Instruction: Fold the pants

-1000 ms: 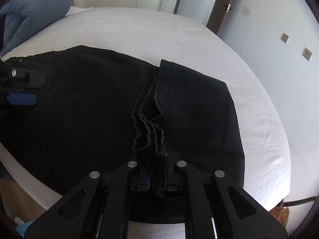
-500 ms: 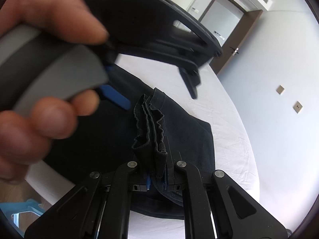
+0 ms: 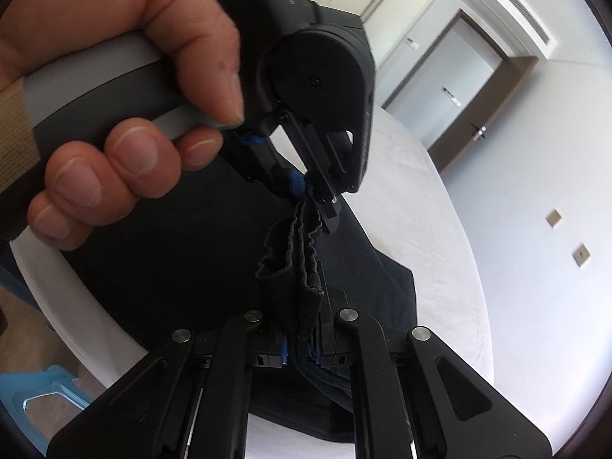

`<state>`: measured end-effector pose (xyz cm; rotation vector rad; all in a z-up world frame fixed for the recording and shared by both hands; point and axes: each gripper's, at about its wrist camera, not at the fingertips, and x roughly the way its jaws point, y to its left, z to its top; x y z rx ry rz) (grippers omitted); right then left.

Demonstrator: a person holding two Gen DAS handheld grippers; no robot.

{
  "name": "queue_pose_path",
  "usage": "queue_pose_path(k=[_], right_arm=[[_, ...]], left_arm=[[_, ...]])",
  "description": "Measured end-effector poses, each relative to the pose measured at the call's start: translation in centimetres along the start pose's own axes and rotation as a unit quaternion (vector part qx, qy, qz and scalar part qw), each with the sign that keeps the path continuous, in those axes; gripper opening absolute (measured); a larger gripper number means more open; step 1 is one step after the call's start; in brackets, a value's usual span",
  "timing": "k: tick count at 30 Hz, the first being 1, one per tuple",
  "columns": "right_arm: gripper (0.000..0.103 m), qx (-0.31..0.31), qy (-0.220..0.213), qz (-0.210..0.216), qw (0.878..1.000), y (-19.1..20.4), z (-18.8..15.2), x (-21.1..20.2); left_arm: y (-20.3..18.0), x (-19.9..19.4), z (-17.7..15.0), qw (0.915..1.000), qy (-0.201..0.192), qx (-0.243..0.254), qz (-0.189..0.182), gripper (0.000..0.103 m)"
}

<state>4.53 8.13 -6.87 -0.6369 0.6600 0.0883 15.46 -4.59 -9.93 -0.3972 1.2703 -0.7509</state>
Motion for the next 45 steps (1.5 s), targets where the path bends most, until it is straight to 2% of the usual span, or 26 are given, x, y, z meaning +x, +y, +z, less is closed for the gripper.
queue_pose_path(k=[4,5,10,17,21,25,27,28,29,30,31,33,35,37,38,40,41,43,44,45], right_arm=[[0.008,-0.033,-0.01,0.023,0.999,2.2,1.5,0.3],[0.008,-0.038,-0.008,0.032,0.999,2.8,1.0,1.6],[0.008,-0.06,0.0,0.067,0.996,5.2,1.9,2.2],[0.008,-0.081,0.01,0.095,0.992,6.7,1.2,2.9],[0.01,-0.086,0.024,0.105,0.99,6.7,-0.2,3.8],[0.012,-0.072,0.036,0.121,0.989,6.4,-1.0,4.5],[0.012,-0.06,0.04,0.128,0.989,5.7,-1.2,4.5],[0.013,-0.055,0.044,0.135,0.988,5.4,-1.3,4.5],[0.014,-0.046,0.047,0.151,0.986,4.7,-1.5,4.3],[0.021,-0.032,0.05,0.172,0.983,3.9,-1.6,3.7],[0.036,-0.01,0.054,0.201,0.978,3.6,-1.1,3.4],[0.064,0.057,0.06,0.256,0.963,0.6,-2.3,2.3],[0.064,0.137,0.061,0.313,0.938,-3.5,-4.0,1.5],[0.063,0.223,0.073,0.359,0.903,-8.3,-6.4,1.9],[0.061,0.272,0.078,0.378,0.882,-11.1,-7.9,2.6],[0.048,0.354,0.079,0.408,0.838,-16.5,-10.9,4.9],[0.047,0.384,0.078,0.417,0.82,-18.8,-12.4,5.9],[0.046,0.418,0.084,0.437,0.792,-22.7,-14.6,8.8],[0.044,0.429,0.087,0.446,0.781,-24.1,-15.2,10.2],[0.042,0.438,0.086,0.451,0.773,-25.3,-15.8,11.9]], left_arm=[[2.0,-1.6,0.6,0.9994,0.004,0.018,0.031,0.008],[2.4,-1.9,0.8,0.9989,0.007,0.022,0.04,0.008],[5.0,-3.0,0.7,0.9966,0.015,0.028,0.075,0.008],[7.3,-3.5,0.2,0.9953,0.013,0.018,0.094,0.008],[7.2,-2.7,0.5,0.9944,0.013,0.021,0.103,0.01],[7.4,-2.4,0.6,0.9931,0.006,0.02,0.115,0.022],[7.4,-2.7,0.4,0.9917,-0.003,0.02,0.127,0.039],[7.3,-2.8,0.4,0.9904,-0.008,0.021,0.137,0.044],[7.1,-3.3,0.3,0.9872,-0.018,0.025,0.157,0.053],[6.8,-3.8,0.2,0.9841,-0.028,0.027,0.173,0.059],[6.4,-4.3,0.1,0.9807,-0.042,0.029,0.189,0.059],[5.6,-5.0,-0.4,0.9757,-0.061,0.04,0.207,0.059],[3.8,-5.2,-1.3,0.9699,-0.08,0.063,0.221,0.059],[2.0,-4.6,-2.6,0.9635,-0.087,0.092,0.236,0.059],[1.2,-4.0,-3.4,0.9592,-0.086,0.11,0.246,0.059],[0.1,-2.6,-4.8,0.9491,-0.081,0.135,0.273,0.059],[-0.1,-1.5,-5.7,0.9456,-0.069,0.142,0.285,0.059],[0.0,0.4,-6.9,0.9421,-0.044,0.145,0.299,0.059],[0.1,1.5,-7.8,0.9358,-0.037,0.152,0.316,0.06],[0.0,2.0,-8.6,0.9281,-0.048,0.164,0.331,0.06]])
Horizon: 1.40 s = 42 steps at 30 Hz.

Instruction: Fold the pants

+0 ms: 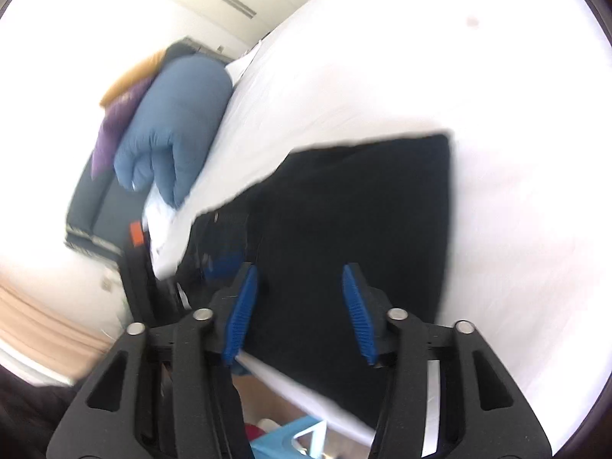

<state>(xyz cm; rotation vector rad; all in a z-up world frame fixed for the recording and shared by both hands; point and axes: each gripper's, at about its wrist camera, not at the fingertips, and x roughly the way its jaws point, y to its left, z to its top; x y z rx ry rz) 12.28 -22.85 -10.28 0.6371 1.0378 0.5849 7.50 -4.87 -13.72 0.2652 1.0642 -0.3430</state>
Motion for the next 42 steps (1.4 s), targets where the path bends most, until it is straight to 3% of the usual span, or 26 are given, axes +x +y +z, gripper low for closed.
queue_pose_path(k=[3,6,9,10,13,19,20,23,28,31,34,36,39,42], right_arm=[[0.042,0.042,-0.003,0.031,0.999,-5.3,5.1,1.3],[0.042,0.079,0.005,0.062,0.995,-5.8,9.3,3.2],[0.038,0.095,0.03,0.045,0.994,-9.1,11.2,6.7],[0.03,0.102,0.037,0.043,0.993,-9.8,11.0,7.0],[0.031,0.085,0.048,0.055,0.994,-10.0,9.1,7.3],[0.031,0.032,0.1,0.065,0.992,-3.6,-0.9,7.6],[0.031,0.026,0.102,0.067,0.992,-1.0,-2.4,7.5],[0.031,0.015,0.104,0.065,0.992,0.0,-6.1,5.9],[0.032,0.01,0.119,0.051,0.992,1.8,-9.6,4.0],[0.033,-0.026,0.098,0.06,0.993,4.3,-9.4,1.8],[0.033,-0.02,0.041,0.086,0.995,5.6,-7.1,0.5],[0.033,-0.016,0.026,0.086,0.996,6.1,-5.3,1.3],[0.033,-0.008,0.041,0.082,0.996,5.7,-3.9,4.0],[0.032,0.027,0.092,0.008,0.995,3.1,-4.4,7.6]], left_arm=[[0.2,0.2,-0.9,0.9995,-0.017,-0.026,0.004,0.06],[0.9,0.5,-0.9,0.9989,-0.012,-0.044,-0.008,0.062],[0.7,0.9,-0.6,0.9995,-0.007,-0.03,-0.003,0.062],[0.9,1.0,-0.5,0.9995,-0.007,-0.031,-0.007,0.062],[0.6,1.1,-0.5,0.9993,-0.009,-0.035,-0.015,0.062],[0.8,0.8,-0.7,0.9993,-0.011,-0.032,-0.015,0.062],[0.7,0.8,-0.8,0.9993,-0.011,-0.032,-0.014,0.062],[1.1,0.6,-1.1,0.9993,-0.011,-0.032,-0.013,0.062],[0.9,0.6,-1.1,0.9992,-0.014,-0.033,-0.014,0.062],[0.9,0.6,-1.1,0.9992,-0.014,-0.035,-0.014,0.062],[0.9,0.5,-1.2,0.9991,-0.016,-0.036,-0.015,0.062],[0.9,0.4,-1.2,0.999,-0.016,-0.037,-0.016,0.062],[1.0,0.4,-1.1,0.9989,-0.016,-0.04,-0.017,0.062],[1.1,0.4,-1.3,0.9988,-0.019,-0.042,-0.018,0.062]])
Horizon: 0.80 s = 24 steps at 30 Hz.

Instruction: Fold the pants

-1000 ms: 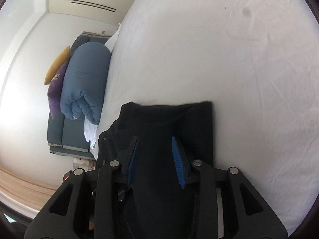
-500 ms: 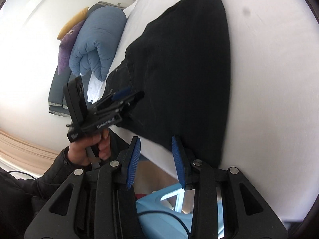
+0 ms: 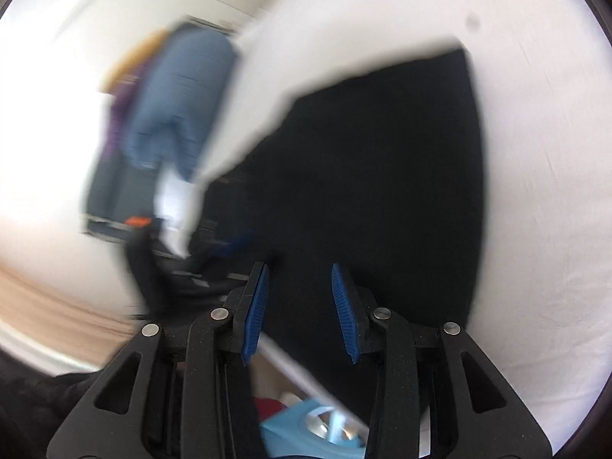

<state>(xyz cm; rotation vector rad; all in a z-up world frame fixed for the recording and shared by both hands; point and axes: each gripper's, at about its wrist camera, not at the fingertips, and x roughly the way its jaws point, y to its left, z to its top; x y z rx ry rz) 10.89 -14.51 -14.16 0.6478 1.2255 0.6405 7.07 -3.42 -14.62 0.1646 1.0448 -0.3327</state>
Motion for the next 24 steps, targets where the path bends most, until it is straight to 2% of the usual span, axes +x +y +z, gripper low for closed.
queue_pose_path(k=[2,4,7,10,13,15,16,17,18,19,20,22,23,24], right_arm=[[0.029,-0.004,-0.031,0.014,0.999,-0.5,-0.6,0.1],[0.029,-0.004,-0.038,0.008,0.999,-0.2,-1.1,0.0],[0.03,-0.011,-0.039,-0.008,0.999,0.5,-1.2,0.1],[0.034,0.011,-0.029,-0.003,1.0,1.7,-0.9,-0.4],[0.034,-0.001,-0.042,0.024,0.999,2.4,0.2,-2.8],[0.034,-0.01,-0.042,0.042,0.998,3.8,1.4,-2.6],[0.034,-0.012,-0.039,0.05,0.998,4.4,1.9,-2.3],[0.034,-0.015,-0.035,0.053,0.998,5.1,2.5,-1.7],[0.034,-0.019,-0.032,0.054,0.998,5.6,3.0,-1.2],[0.034,-0.022,-0.028,0.056,0.998,5.8,3.4,-0.8],[0.034,-0.022,-0.023,0.057,0.998,6.2,3.9,-0.2],[0.034,-0.021,-0.014,0.064,0.998,7.0,4.9,0.9],[0.034,-0.02,-0.011,0.066,0.998,7.3,5.2,1.4],[0.034,-0.016,-0.008,0.07,0.997,7.5,5.6,2.0]], left_arm=[[0.1,-0.1,-0.1,1.0,-0.003,-0.002,-0.001,0.062],[0.5,-0.4,-0.1,0.9999,-0.006,-0.01,-0.007,0.063],[1.9,-1.8,-0.2,0.9985,-0.014,-0.048,-0.023,0.063],[4.7,-4.6,-1.6,0.9928,-0.046,-0.109,-0.019,0.074],[9.3,-7.4,-3.7,0.9782,-0.077,-0.192,-0.019,0.08],[13.2,-8.8,-5.3,0.9602,-0.093,-0.263,-0.016,0.084],[14.8,-9.2,-5.9,0.9517,-0.097,-0.291,-0.016,0.084],[17.0,-9.7,-6.8,0.9388,-0.1,-0.329,-0.018,0.084],[18.2,-9.9,-7.3,0.9311,-0.102,-0.35,-0.018,0.084],[19.8,-10.1,-8.0,0.9192,-0.105,-0.379,-0.017,0.084],[21.7,-10.5,-9.0,0.9013,-0.115,-0.417,-0.024,0.084],[23.9,-10.7,-10.2,0.8745,-0.131,-0.464,-0.056,0.084],[25.1,-10.7,-11.0,0.8575,-0.136,-0.491,-0.071,0.084],[25.6,-10.6,-11.3,0.849,-0.138,-0.504,-0.081,0.084]])
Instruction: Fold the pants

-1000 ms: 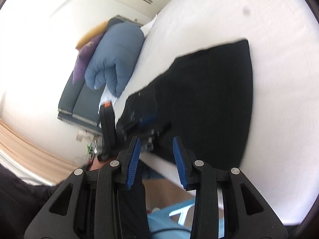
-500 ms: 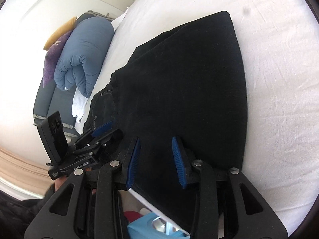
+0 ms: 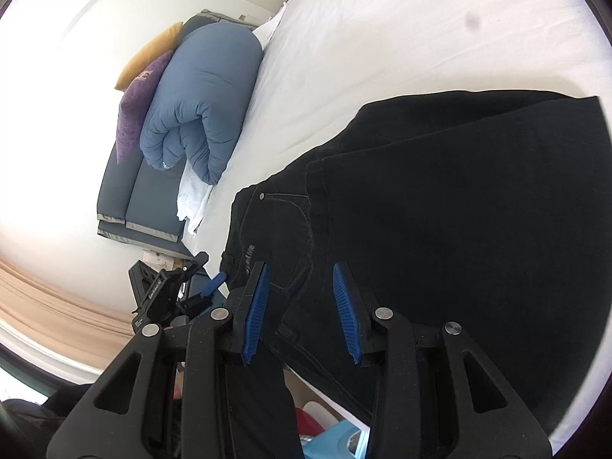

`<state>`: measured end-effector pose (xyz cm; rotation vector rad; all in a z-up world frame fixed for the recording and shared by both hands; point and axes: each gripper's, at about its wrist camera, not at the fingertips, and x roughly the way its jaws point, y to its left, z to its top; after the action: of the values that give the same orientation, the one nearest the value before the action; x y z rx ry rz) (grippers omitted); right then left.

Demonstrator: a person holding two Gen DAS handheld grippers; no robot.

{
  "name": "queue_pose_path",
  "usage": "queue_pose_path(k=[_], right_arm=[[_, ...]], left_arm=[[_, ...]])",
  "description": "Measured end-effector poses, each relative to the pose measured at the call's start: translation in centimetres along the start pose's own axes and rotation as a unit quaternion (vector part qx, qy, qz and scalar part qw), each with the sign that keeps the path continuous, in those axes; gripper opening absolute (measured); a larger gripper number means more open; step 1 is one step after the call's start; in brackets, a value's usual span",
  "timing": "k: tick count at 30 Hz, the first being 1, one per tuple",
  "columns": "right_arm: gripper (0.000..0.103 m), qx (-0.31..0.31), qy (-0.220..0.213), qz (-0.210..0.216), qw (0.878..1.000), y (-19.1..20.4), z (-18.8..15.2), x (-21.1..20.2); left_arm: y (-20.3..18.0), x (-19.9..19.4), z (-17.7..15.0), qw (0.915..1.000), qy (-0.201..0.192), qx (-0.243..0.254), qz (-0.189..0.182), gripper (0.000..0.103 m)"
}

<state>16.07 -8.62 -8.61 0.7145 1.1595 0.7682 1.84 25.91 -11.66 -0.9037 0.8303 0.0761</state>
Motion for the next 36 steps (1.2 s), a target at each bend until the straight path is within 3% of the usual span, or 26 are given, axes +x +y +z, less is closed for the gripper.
queue_pose_path(k=[3,7,8,11,14,17,19,21,23,28,30,32,36], right_arm=[[0.034,0.018,0.004,0.014,1.0,-0.3,1.0,1.6],[0.034,0.029,0.012,0.017,0.999,-0.5,2.1,4.0],[0.034,0.03,0.018,0.017,0.999,-0.4,2.4,4.7],[0.034,0.043,0.043,0.014,0.998,-1.2,3.2,7.4],[0.032,0.064,0.089,-0.032,0.993,-2.8,3.1,11.1],[0.032,0.062,0.075,-0.036,0.995,-2.7,3.3,11.4],[0.032,0.052,0.075,-0.039,0.995,-2.7,3.4,11.5],[0.032,0.05,0.072,-0.035,0.996,-2.8,3.5,11.5],[0.032,0.051,0.067,-0.033,0.996,-2.9,3.7,11.5],[0.032,0.046,0.065,-0.034,0.996,-3.1,3.8,11.7],[0.032,0.046,0.066,-0.033,0.996,-3.4,3.6,11.6],[0.032,0.046,0.065,-0.033,0.996,-3.4,3.6,11.6],[0.032,0.047,0.063,-0.031,0.996,-3.5,3.5,11.4]], left_arm=[[0.7,-0.3,0.4,0.9996,-0.006,-0.025,-0.01,0.084],[1.0,-3.3,0.2,0.9952,-0.086,-0.043,0.013,0.085],[1.0,-3.5,0.3,0.9948,-0.09,-0.039,0.026,0.088],[0.9,-2.5,0.5,0.9955,-0.057,-0.01,0.074,0.089],[1.2,-1.3,0.1,0.994,-0.036,-0.016,0.103,0.089],[1.3,1.0,-0.7,0.9911,0.008,-0.002,0.133,0.089],[1.3,1.5,-1.0,0.9902,0.011,-0.001,0.139,0.092],[1.2,1.7,-0.7,0.992,0.008,-0.008,0.125,0.097],[1.2,1.3,-0.4,0.9946,0.006,-0.019,0.102,0.097],[1.2,2.2,0.0,0.9954,0.004,-0.027,0.092,0.096],[1.3,2.5,0.1,0.9965,0.0,-0.034,0.077,0.081],[1.3,2.6,0.6,0.9968,0.002,-0.043,0.067,0.076],[2.7,2.6,1.1,0.9971,0.005,-0.075,0.012,0.064]])
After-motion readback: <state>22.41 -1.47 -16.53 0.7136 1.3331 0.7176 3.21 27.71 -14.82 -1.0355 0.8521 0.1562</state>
